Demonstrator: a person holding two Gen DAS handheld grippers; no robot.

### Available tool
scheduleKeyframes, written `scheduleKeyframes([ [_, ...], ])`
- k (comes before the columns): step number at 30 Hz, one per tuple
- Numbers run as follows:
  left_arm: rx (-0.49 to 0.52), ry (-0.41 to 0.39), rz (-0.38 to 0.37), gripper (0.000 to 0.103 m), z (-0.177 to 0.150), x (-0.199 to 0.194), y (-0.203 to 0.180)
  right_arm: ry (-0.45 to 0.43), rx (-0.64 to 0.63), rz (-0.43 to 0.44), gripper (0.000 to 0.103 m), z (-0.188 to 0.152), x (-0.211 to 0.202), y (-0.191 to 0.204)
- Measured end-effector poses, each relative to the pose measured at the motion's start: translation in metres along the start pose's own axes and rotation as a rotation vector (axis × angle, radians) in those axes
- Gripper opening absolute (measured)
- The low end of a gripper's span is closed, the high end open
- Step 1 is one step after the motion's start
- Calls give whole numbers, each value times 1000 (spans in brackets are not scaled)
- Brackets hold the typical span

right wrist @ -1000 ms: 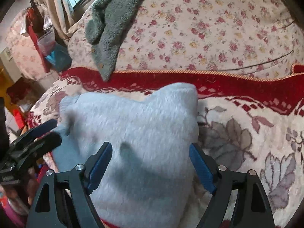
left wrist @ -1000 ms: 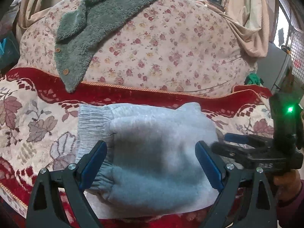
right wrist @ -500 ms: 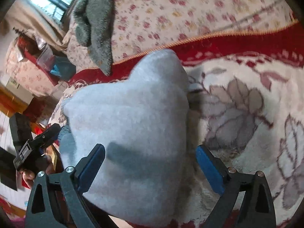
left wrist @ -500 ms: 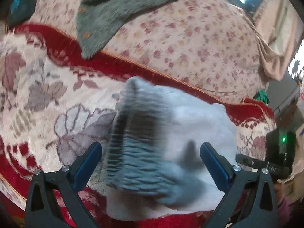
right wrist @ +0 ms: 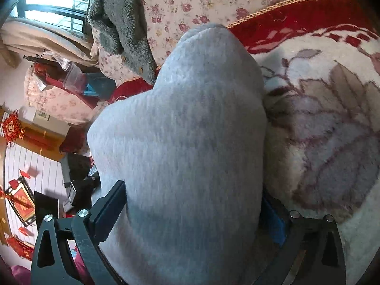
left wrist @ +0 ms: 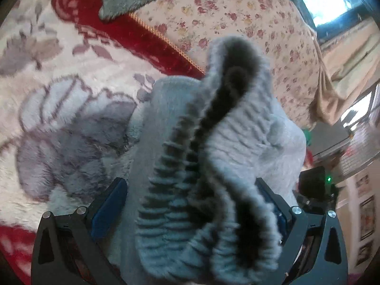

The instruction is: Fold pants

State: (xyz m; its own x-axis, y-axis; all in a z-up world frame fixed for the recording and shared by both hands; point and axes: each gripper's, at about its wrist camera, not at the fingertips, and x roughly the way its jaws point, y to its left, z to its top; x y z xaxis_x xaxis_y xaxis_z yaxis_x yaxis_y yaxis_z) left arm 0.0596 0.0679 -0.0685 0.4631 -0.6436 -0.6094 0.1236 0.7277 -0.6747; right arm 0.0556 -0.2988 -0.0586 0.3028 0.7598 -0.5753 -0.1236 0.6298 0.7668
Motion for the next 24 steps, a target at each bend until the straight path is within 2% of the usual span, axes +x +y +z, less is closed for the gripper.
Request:
scheduleKeyframes([
  [4, 33, 17, 14, 103, 1, 0, -6, -23, -11, -3, 102, -1, 3, 3],
  [6, 58, 10, 26, 95, 0, -1, -14, -38, -9, -5, 98, -2, 0, 6],
  [10, 75, -17, 46, 75, -2, -9, -31, -58, -29, -7, 81, -3, -10, 12],
  [12, 105, -37, 73, 71, -2, -14, -48, -60, -40, -7, 74, -3, -16, 15],
  [14, 116, -46, 57, 69, -1, -18, -63, -66, -56, -6, 70, -3, -25, 20],
  [18, 124, -48, 0, 69, -1, -13, -94, -121, -65, -10, 70, -2, -59, 22],
  [24, 159, -30, -60, 69, -8, 18, -154, -196, -71, -70, 70, -3, -126, 11],
])
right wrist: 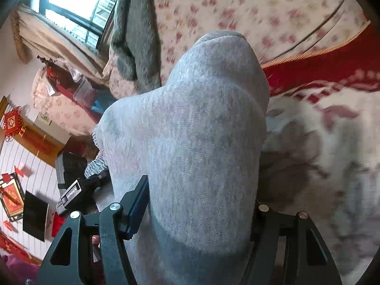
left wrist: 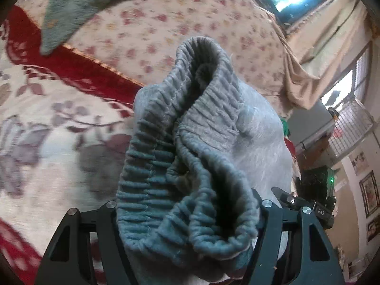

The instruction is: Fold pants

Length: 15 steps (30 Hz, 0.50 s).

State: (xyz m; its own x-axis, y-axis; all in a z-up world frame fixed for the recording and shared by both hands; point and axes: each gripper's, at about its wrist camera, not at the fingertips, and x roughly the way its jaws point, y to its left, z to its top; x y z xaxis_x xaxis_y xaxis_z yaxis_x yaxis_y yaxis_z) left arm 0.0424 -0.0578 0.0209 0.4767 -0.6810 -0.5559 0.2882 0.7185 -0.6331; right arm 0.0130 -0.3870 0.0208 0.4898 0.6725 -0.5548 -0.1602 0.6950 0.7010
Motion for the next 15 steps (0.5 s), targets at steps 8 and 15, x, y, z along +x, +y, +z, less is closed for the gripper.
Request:
scheduleKeyframes([
  [8, 20, 86, -9, 69, -24, 58, -46, -39, 72, -86, 70, -10, -58, -51],
  [15, 79, 112, 63, 69, -48, 95, -60, -17, 157, -134, 73, -28, -67, -101],
])
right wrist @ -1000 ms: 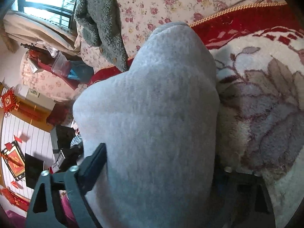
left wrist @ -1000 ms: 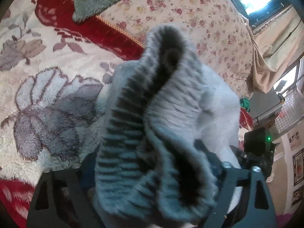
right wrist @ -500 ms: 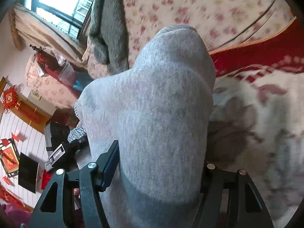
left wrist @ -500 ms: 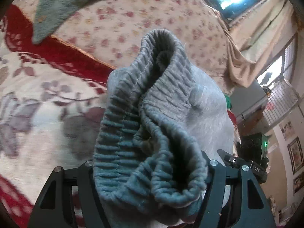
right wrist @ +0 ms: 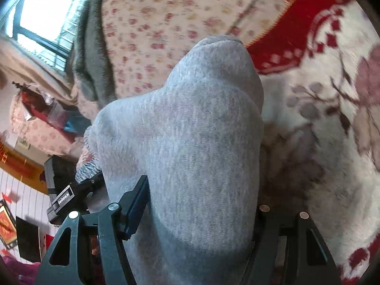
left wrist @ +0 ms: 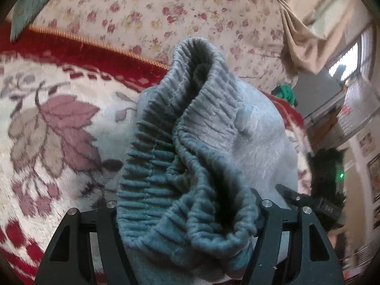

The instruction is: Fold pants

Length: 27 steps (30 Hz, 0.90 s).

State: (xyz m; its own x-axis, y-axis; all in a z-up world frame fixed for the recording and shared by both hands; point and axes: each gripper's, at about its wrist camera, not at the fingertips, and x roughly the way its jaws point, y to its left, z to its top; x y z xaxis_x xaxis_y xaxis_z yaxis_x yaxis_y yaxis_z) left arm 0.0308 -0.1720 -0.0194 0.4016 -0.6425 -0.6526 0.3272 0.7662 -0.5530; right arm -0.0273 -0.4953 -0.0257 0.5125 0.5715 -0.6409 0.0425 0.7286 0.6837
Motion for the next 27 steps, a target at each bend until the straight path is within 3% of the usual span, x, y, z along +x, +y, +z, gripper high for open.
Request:
scheduleKeyframes([
  [4, -3, 11, 0, 79, 0, 2, 3, -16, 27, -7, 85, -5, -1, -14],
  [8, 68, -27, 77, 90, -3, -5, -2, -40, -7, -110, 91, -7, -12, -4],
  [14, 135, -59, 183, 93, -4, -22, -12, -114, -111, -287, 91, -11, -35, 29],
  [20, 228, -146, 273, 94, -5, -47, -35, -174, -150, -314, 91, -20, -45, 60],
  [27, 297, -220, 310, 95, -5, -64, -64, -258, -133, -324, 91, -30, -47, 79],
])
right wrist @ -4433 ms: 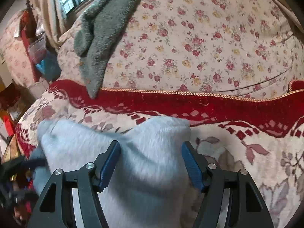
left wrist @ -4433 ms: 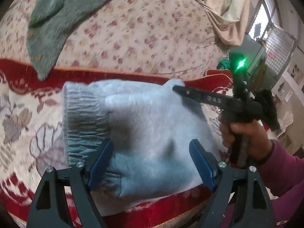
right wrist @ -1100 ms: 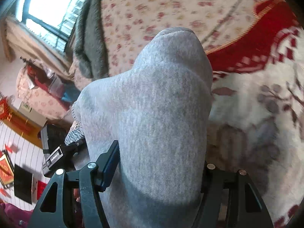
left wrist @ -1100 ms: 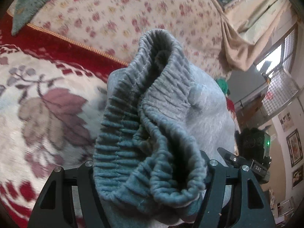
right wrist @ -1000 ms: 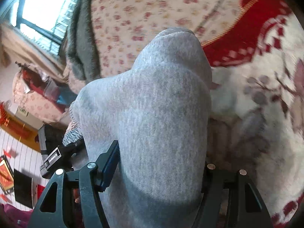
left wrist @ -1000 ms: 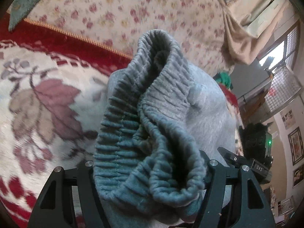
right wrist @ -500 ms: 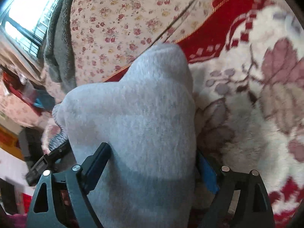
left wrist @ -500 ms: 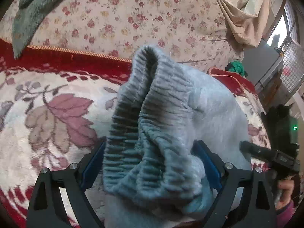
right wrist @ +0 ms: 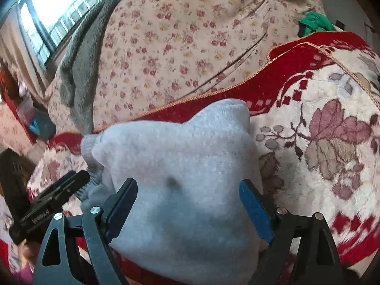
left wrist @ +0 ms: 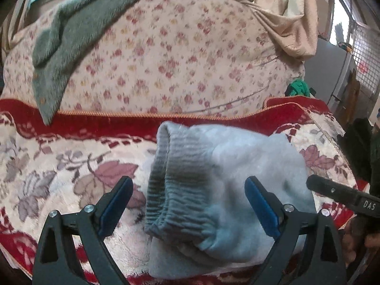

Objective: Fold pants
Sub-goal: 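Release the bundle and hold both grippers open above it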

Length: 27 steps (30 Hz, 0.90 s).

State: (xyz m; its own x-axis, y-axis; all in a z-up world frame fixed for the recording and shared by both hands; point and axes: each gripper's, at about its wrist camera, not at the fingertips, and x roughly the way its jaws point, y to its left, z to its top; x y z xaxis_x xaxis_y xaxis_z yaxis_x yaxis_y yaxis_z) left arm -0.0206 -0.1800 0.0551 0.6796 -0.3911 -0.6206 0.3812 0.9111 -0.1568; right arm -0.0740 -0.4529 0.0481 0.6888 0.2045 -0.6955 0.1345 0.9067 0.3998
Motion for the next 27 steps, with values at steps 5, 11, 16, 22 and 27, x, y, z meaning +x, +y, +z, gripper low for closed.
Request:
scheduleKeyframes([
  [5, 35, -23, 15, 95, 4, -6, -17, -16, -7, -39, 91, -6, -3, 4],
  [11, 72, -24, 37, 95, 1, -6, -32, -55, -18, -71, 91, -9, -9, 6],
  [16, 82, -29, 65, 95, 1, -6, -39, -82, -30, -92, 91, -11, -10, 8],
  [22, 85, -28, 70, 95, 0, -7, -40, -86, -52, -103, 91, -12, -8, 12],
  [27, 80, -20, 73, 95, 0, -5, -41, -74, -53, -100, 92, -13, -6, 13],
])
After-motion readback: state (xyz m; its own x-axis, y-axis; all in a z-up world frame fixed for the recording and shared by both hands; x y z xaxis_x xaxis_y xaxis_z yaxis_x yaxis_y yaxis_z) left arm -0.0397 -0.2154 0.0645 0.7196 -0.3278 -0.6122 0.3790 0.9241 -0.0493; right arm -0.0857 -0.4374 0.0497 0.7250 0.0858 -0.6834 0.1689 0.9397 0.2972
